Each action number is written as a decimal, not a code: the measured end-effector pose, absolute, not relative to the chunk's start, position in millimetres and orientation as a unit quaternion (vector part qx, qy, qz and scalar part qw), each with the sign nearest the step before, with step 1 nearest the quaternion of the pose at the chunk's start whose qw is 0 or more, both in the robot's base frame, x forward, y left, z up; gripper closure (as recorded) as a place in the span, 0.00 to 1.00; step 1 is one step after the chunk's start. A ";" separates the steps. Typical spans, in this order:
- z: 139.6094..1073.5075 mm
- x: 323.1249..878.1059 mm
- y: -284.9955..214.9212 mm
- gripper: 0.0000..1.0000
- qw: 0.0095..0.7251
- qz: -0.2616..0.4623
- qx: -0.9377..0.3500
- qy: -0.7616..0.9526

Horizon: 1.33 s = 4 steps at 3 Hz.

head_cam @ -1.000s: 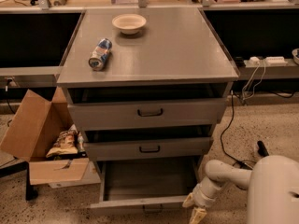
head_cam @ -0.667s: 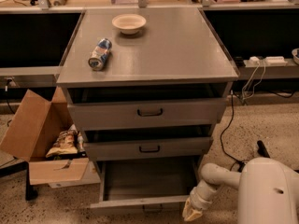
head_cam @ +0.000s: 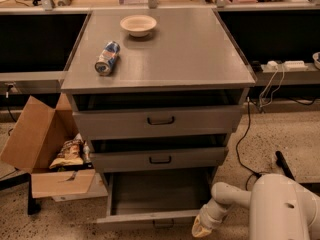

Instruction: Close bottom drawer

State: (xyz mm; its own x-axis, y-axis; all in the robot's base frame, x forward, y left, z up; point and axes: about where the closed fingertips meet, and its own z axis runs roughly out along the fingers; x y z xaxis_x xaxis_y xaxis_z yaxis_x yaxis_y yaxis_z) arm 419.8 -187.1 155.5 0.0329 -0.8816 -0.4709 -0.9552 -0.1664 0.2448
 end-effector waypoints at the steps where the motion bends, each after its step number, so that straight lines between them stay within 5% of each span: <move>1: 149.2 430.3 -178.8 1.00 0.091 0.250 -0.722 0.638; 4: 144.7 437.9 -171.8 1.00 0.110 0.246 -0.724 0.635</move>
Offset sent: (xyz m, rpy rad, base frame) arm 0.0336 0.0184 -0.0180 0.0463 -0.1267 -0.0071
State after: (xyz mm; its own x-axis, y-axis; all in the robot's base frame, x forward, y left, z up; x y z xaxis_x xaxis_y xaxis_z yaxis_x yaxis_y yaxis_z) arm 437.9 -171.8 144.7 0.0713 -0.8653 -0.4961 -0.9738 -0.1680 0.1531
